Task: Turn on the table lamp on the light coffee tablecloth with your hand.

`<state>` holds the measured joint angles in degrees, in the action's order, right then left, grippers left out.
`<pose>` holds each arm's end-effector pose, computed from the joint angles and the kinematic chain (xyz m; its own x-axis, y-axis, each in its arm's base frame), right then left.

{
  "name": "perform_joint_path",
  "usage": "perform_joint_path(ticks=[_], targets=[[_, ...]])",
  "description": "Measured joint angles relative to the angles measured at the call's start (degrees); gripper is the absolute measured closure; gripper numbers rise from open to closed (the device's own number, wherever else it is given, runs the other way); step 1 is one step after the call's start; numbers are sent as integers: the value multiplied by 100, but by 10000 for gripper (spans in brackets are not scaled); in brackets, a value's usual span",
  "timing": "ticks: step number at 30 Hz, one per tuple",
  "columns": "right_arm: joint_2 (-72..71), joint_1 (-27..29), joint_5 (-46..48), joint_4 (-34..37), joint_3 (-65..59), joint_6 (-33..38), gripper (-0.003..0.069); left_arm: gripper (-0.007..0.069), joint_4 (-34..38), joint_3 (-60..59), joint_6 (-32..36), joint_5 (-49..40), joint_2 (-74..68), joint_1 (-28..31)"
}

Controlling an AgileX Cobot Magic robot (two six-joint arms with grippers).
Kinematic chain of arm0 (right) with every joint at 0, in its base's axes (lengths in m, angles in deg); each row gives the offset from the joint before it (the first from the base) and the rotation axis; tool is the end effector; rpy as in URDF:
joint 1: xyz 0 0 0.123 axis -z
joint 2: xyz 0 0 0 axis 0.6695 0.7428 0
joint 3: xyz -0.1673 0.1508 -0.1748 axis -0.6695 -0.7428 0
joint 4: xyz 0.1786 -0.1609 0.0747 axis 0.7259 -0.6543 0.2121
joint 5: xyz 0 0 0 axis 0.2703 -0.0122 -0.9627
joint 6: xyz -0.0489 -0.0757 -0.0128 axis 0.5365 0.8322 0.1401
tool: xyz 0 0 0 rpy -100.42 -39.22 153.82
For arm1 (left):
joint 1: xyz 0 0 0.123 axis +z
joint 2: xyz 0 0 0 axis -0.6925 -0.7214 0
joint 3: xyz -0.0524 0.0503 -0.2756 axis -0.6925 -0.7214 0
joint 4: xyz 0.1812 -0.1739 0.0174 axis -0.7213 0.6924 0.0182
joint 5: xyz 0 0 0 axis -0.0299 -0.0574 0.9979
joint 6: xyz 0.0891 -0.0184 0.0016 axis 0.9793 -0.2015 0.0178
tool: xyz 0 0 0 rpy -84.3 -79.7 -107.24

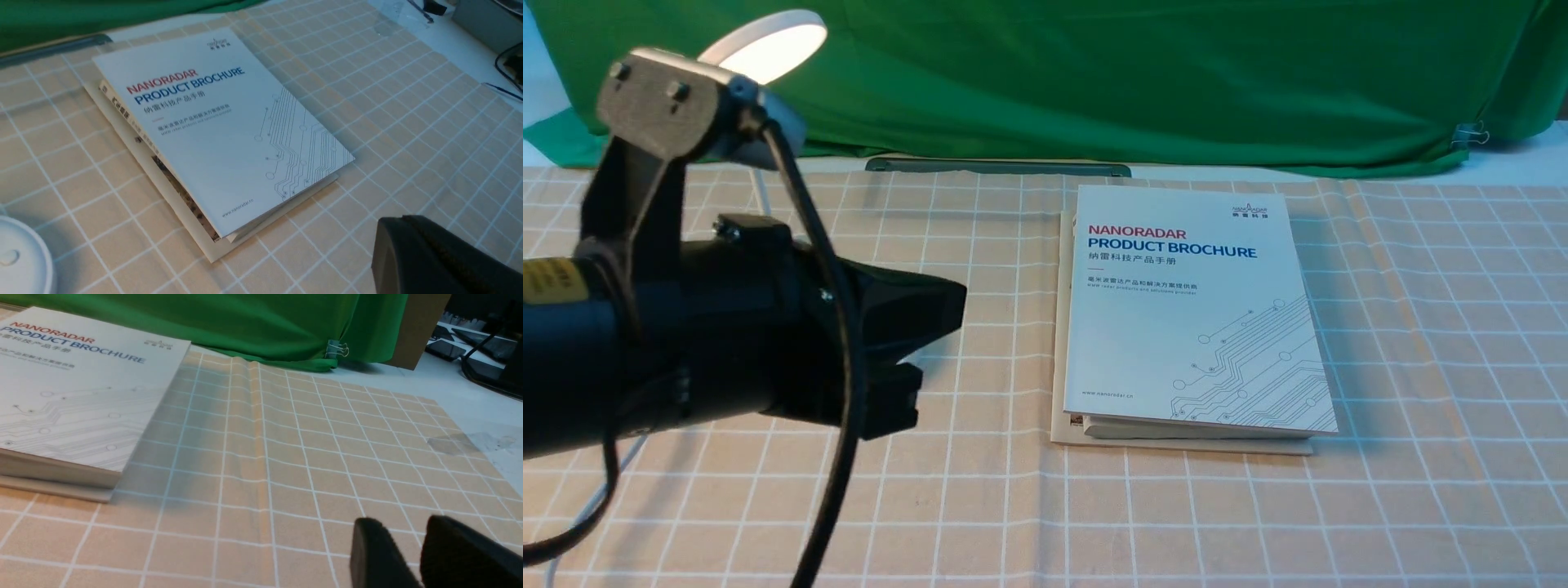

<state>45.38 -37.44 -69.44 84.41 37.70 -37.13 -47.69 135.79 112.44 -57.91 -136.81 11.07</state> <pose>0.0555 -0.0028 0.1885 -0.1615 -0.1936 -0.9677 0.0303 0.9791 -0.2009 0.1520 -0.1271 0.3529 -0.4069 0.1269 -0.9046 0.6880 0.6940 -0.2121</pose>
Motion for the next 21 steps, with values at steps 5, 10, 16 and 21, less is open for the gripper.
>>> perform_joint_path(ticks=[5,10,16,21], targets=[[0,0,0,0,0,0,418,624,-224,-24,26,124,181,0],[0,0,0,0,0,0,418,624,-626,-609,396,695,641,-5],[0,0,0,0,0,0,418,624,-1348,-2348,519,2206,2213,-5],[0,0,-7,0,0,0,418,624,-2238,-3747,383,3459,3397,89]])
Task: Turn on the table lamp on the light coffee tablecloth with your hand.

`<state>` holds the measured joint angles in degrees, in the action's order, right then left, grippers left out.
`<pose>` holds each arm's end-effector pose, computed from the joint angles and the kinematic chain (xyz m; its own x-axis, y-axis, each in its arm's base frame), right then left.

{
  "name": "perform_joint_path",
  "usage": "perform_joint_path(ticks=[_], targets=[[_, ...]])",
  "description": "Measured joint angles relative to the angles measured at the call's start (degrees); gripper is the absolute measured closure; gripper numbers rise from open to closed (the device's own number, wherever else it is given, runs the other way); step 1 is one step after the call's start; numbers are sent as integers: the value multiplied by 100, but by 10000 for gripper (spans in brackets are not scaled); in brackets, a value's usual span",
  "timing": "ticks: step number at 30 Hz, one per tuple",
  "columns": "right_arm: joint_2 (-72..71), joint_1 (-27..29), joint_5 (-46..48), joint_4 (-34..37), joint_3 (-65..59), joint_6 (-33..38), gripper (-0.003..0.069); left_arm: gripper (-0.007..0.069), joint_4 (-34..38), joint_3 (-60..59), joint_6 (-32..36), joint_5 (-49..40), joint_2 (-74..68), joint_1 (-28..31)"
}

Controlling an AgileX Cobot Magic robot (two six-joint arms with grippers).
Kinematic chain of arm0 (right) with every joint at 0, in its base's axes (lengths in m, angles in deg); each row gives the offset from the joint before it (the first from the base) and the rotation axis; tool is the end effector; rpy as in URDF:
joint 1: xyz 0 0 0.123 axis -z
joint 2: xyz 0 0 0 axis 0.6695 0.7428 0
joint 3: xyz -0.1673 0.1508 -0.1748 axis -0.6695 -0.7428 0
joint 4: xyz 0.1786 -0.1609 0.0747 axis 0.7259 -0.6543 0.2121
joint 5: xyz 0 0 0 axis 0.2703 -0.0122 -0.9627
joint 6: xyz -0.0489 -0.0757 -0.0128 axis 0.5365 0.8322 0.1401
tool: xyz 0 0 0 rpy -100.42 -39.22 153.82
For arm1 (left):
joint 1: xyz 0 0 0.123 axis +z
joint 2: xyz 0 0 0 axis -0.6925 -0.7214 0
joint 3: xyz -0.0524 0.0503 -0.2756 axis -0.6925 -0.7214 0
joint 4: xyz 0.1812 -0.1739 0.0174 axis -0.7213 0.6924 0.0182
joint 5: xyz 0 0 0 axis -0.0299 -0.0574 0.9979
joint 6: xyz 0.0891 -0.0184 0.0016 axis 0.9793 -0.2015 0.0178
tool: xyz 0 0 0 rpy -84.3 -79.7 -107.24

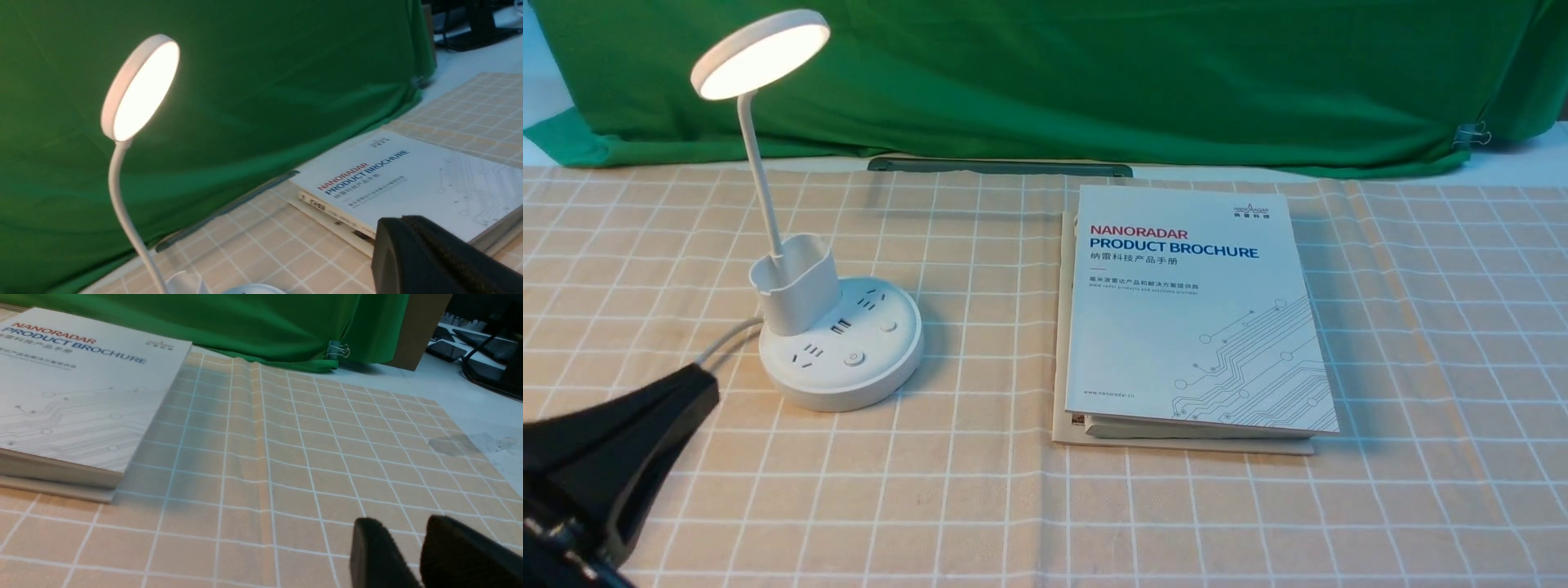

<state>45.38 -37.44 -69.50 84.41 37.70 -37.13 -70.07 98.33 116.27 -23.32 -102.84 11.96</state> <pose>0.0555 -0.0028 0.1886 -0.1605 -0.1937 -0.9678 0.0305 0.9791 -0.2010 0.0785 -0.0441 0.2574 0.1846 0.2247 -0.9568 0.4564 0.8426 0.2859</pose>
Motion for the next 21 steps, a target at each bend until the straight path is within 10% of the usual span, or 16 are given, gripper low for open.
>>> perform_joint_path(ticks=[11,21], targets=[[0,0,0,-5,0,0,418,624,-1476,-955,-2650,138,1265,1890],[0,0,3,-5,0,4,418,624,-1405,-955,-2880,-1673,1962,2301]])
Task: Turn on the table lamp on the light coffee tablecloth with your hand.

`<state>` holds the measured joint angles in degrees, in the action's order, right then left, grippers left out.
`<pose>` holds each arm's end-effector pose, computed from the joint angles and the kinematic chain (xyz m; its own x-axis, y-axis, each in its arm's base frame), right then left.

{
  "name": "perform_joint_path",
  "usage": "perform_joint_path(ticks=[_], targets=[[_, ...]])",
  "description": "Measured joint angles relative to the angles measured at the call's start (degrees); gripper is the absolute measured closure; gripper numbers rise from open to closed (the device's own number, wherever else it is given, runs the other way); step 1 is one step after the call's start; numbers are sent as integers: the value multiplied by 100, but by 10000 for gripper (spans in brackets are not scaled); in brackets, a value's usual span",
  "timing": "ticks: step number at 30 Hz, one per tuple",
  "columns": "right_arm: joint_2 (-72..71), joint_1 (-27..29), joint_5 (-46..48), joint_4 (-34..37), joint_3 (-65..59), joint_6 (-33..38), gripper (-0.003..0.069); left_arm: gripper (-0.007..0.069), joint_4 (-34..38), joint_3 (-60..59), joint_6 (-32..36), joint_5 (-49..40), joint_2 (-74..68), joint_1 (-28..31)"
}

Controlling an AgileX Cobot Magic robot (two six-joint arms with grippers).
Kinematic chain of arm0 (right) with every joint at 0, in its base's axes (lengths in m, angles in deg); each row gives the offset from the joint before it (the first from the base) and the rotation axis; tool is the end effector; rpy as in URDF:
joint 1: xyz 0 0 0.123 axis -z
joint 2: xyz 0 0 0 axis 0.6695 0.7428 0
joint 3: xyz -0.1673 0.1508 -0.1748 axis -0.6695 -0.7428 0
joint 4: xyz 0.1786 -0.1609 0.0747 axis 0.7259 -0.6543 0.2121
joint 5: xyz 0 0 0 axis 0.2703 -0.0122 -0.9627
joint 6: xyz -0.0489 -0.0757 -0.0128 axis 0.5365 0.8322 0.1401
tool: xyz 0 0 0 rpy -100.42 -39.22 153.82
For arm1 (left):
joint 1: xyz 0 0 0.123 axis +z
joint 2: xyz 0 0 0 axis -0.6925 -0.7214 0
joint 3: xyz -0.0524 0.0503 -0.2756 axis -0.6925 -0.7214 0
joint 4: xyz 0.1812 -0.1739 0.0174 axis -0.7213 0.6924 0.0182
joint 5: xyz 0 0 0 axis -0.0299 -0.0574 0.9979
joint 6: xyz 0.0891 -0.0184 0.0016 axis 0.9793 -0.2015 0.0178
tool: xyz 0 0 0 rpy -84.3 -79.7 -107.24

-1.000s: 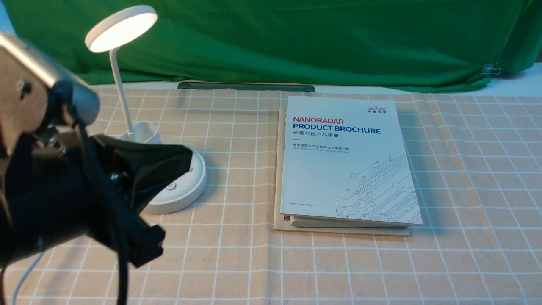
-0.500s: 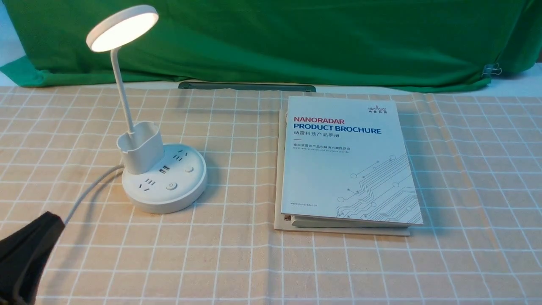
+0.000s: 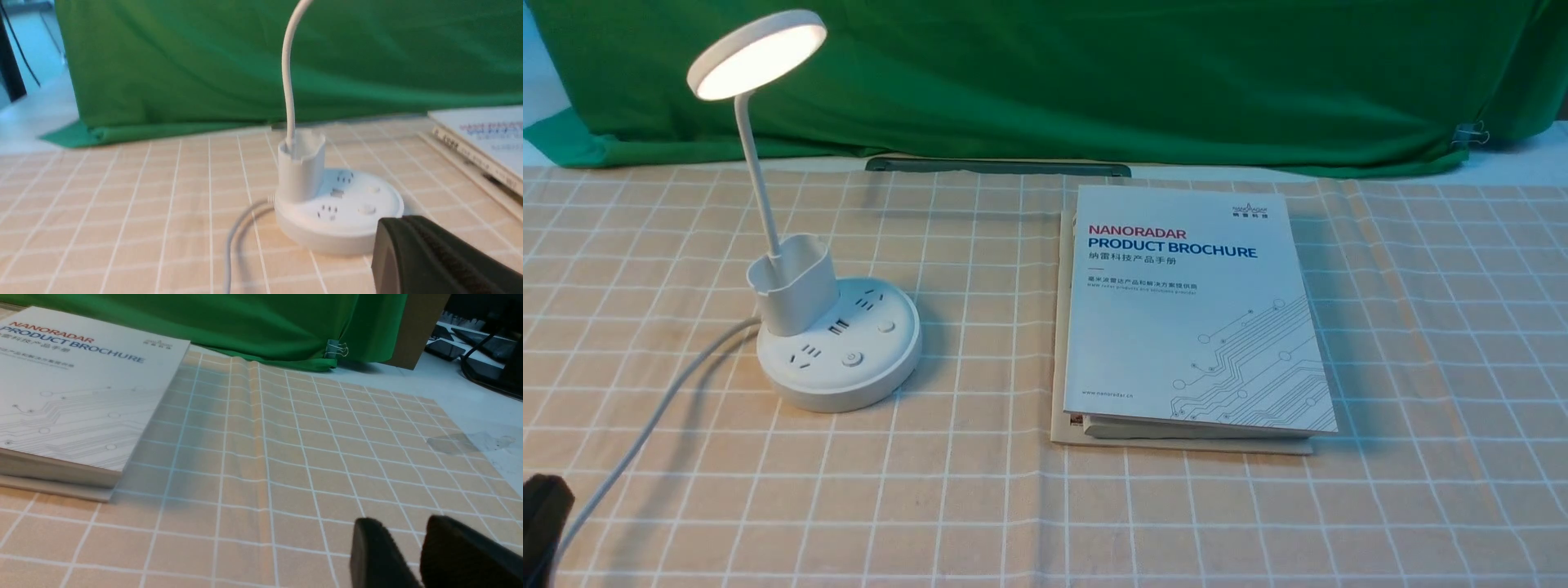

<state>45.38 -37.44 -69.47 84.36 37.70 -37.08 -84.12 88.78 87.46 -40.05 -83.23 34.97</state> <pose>0.0555 -0.0028 0.1885 -0.1611 -0.1953 -0.9674 0.0303 0.9788 -0.2027 0.0561 -0.0092 0.1990 -0.0512 0.0405 -0.9979 0.1611 0.9864 0.0318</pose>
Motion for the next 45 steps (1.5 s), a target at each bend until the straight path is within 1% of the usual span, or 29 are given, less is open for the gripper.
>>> perform_joint_path(ticks=[3,6,12,15,45], targets=[[0,0,-1,0,0,0,418,624,79,0,15,-396,12,6],[0,0,-1,0,0,0,418,624,105,0,148,-494,13,68],[0,0,-1,0,0,0,418,624,255,0,189,-506,27,341],[0,0,-1,0,0,-7,418,624,292,0,193,-524,33,391],[0,0,-1,0,0,-3,418,624,293,0,193,-529,33,395]])
